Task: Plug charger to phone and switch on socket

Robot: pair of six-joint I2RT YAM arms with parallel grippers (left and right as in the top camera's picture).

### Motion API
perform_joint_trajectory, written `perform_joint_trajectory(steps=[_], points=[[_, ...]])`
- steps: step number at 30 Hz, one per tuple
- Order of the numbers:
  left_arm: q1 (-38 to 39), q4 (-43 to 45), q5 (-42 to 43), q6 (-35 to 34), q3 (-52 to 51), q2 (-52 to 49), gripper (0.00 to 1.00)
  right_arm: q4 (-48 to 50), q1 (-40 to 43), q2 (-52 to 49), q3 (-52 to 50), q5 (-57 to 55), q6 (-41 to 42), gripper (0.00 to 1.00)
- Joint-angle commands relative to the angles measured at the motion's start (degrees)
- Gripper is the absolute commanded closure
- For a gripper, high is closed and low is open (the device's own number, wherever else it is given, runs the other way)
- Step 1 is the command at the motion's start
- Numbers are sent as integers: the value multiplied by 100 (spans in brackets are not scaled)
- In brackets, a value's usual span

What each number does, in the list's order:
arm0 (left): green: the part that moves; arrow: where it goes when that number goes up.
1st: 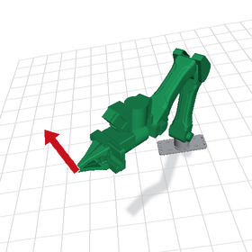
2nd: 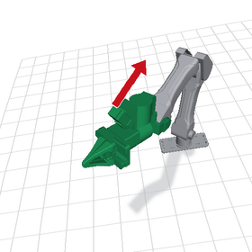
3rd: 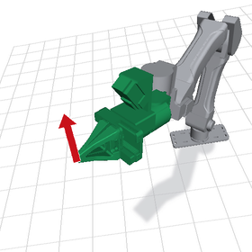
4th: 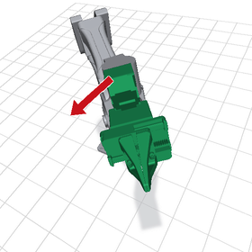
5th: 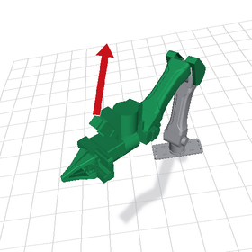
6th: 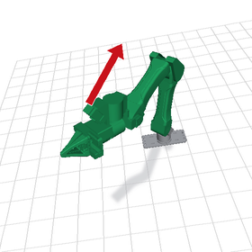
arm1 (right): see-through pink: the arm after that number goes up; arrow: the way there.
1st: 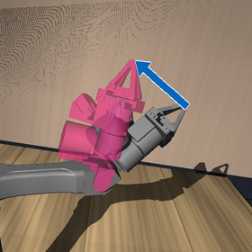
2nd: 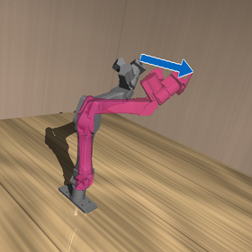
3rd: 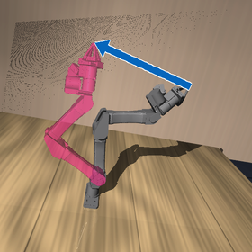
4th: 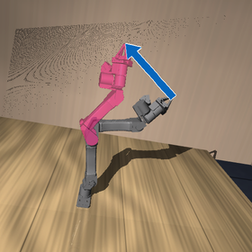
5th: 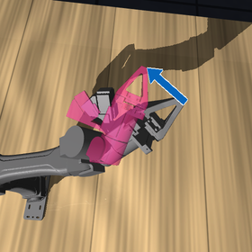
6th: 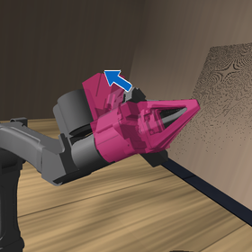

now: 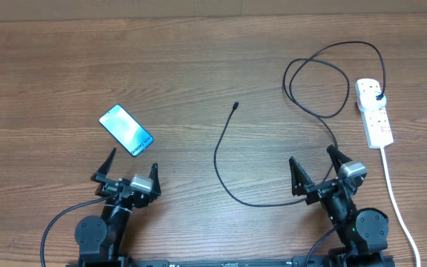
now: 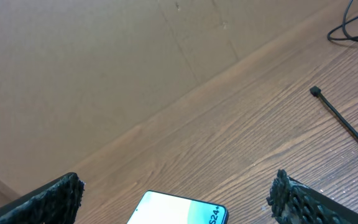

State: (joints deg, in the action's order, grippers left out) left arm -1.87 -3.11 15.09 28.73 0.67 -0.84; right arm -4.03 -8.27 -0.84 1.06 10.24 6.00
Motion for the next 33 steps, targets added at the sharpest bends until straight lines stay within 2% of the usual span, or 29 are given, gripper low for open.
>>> perform_joint_trajectory(steps=[1,23,26,33], points=[[2,17,-50,0,-39,59,0,46,31,68,-63,-7,11,0],[2,85,0,-7,-39,59,0,46,31,68,-63,-7,11,0],[2,127,0,-81,-39,59,0,46,31,68,-63,-7,11,0],[2,326,-7,-778,-33,59,0,46,31,68,-63,-7,11,0]])
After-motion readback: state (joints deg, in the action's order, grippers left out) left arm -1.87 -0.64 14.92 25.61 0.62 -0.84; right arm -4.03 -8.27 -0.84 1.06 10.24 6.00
